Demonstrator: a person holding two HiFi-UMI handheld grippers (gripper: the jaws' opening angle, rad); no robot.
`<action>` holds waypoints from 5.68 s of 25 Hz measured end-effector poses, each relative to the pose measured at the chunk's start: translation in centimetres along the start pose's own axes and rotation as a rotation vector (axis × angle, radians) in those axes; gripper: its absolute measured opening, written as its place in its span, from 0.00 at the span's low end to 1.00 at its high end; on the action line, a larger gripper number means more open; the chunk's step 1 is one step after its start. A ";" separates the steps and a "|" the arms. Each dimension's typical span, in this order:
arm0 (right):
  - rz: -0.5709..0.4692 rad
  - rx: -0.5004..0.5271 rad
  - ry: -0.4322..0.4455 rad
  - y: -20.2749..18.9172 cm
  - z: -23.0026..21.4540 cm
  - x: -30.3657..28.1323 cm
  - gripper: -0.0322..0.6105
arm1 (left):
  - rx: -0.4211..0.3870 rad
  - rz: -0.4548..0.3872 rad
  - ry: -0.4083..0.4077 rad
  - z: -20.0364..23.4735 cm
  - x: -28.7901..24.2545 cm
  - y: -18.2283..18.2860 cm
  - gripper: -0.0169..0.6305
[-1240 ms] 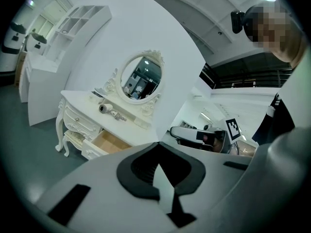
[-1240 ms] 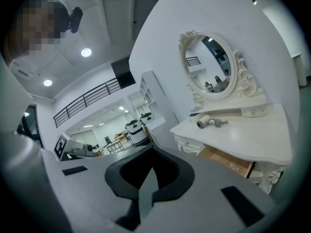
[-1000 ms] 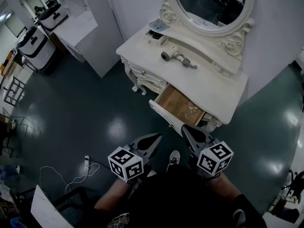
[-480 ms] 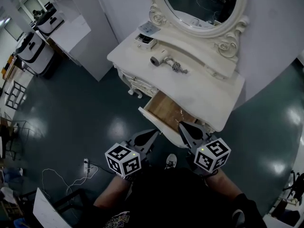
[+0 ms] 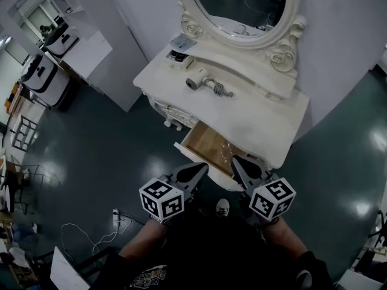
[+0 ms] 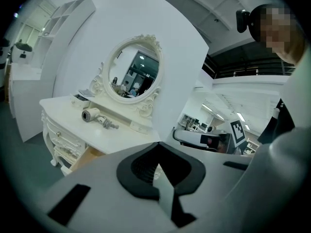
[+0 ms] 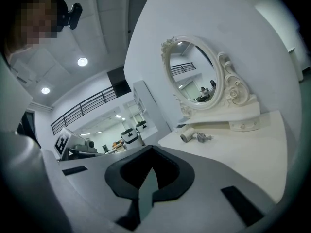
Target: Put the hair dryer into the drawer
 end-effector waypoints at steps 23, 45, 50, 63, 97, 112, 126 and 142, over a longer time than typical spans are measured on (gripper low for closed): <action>0.049 0.002 -0.200 0.2 0.4 -12.2 0.10 | 0.010 0.145 -0.170 12.0 -1.4 4.8 0.03; 0.138 0.041 -0.325 0.6 -2.6 -23.5 0.10 | 0.018 0.209 -0.234 22.7 -2.0 9.3 0.03; 0.177 0.064 -0.349 0.5 -5.6 -26.0 0.10 | 0.013 0.234 -0.234 24.8 -2.5 10.2 0.03; 0.324 0.125 -0.387 -0.4 -14.2 -33.0 0.17 | 0.030 0.274 -0.214 29.8 -3.8 11.8 0.03; 0.996 0.486 -0.229 -4.6 -26.9 -45.4 0.44 | 0.056 0.270 -0.134 36.7 -2.8 12.8 0.03; 0.818 0.546 -0.276 -3.1 -21.7 -42.0 0.42 | -0.017 0.321 -0.202 33.6 -3.2 12.5 0.03; 0.742 0.587 -0.308 -0.8 -13.3 -31.6 0.42 | -0.085 0.359 -0.334 27.1 -2.9 10.2 0.03; 0.841 0.535 -0.286 -7.5 -5.1 -20.5 0.42 | -0.172 0.538 -0.504 20.3 -3.3 4.2 0.03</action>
Point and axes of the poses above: the fingertips, and each gripper's own axes: x backward along the fingers, z to its left, y out of its top, the point moved 8 cm from there along x, backward along the fingers, and after that the axes turned 11 degrees about x, right-handed, at the moved point
